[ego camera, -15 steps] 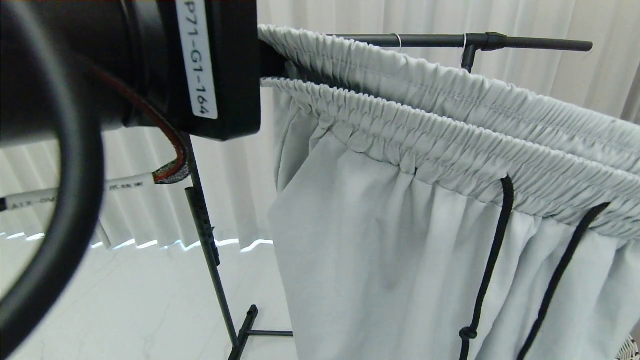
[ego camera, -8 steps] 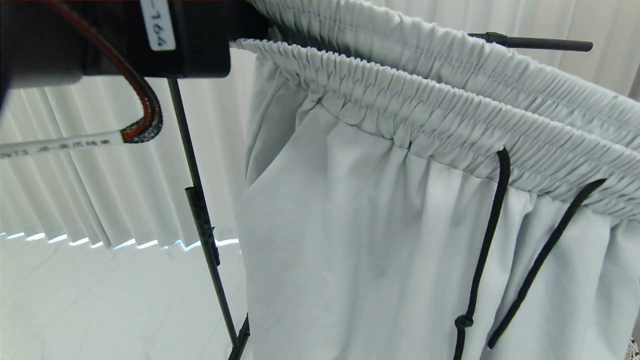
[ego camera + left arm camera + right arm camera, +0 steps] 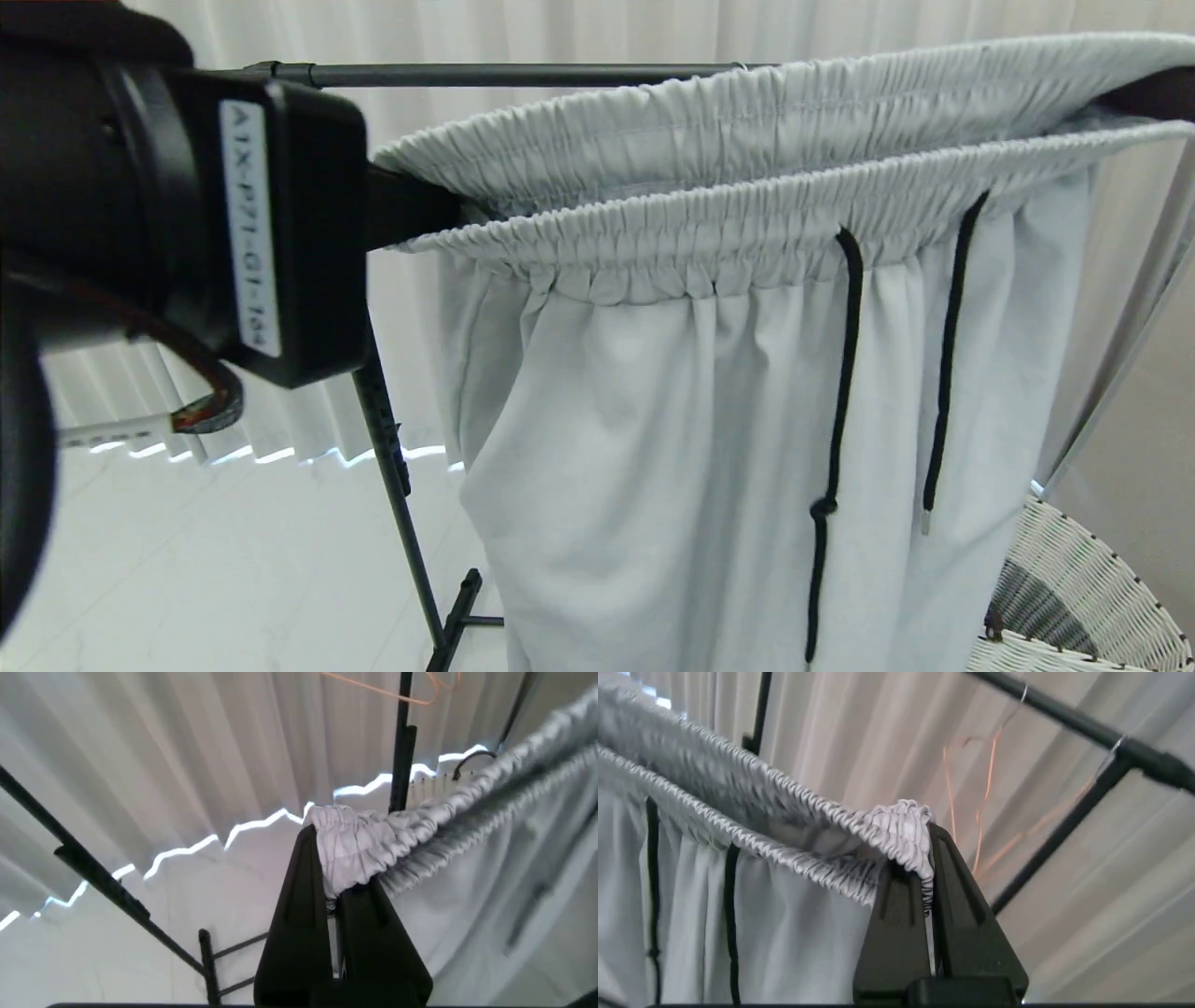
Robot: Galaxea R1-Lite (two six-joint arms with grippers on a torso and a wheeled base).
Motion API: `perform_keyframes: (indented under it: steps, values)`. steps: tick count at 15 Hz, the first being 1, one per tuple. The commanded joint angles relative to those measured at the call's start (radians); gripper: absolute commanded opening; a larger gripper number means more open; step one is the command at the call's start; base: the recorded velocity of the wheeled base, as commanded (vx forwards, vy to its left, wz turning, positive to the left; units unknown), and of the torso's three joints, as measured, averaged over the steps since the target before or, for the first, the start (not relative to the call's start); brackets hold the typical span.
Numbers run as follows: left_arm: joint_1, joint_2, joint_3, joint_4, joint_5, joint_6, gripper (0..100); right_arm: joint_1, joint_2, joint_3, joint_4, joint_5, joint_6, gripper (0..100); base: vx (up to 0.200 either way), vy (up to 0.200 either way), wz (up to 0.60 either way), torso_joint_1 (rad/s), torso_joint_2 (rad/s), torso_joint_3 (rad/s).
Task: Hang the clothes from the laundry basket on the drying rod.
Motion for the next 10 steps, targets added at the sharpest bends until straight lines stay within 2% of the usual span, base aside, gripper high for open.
perform_keyframes:
  steps: [1,5,7,10]
  values:
    - [-0.029,-0.051,0.019,0.024,-0.005,-0.005,0,-0.006,0.072,0.0,-0.059,0.005,-0.003,0,0.0,0.0,0.0,0.0,0.0,0.0]
    - [-0.198,-0.165,0.183,0.024,-0.008,-0.005,0,-0.001,0.095,-0.003,-0.105,0.006,-0.007,0,0.0,0.0,0.0,0.0,0.0,0.0]
    - [-0.21,-0.18,0.191,0.022,-0.011,-0.003,0,-0.001,0.091,-0.001,-0.101,0.002,-0.009,0,0.0,0.0,0.0,0.0,0.0,0.0]
    - [-0.196,-0.154,0.134,0.002,-0.014,0.001,0,-0.006,0.079,-0.003,-0.07,-0.004,-0.007,0,0.0,0.0,0.0,0.0,0.0,0.0]
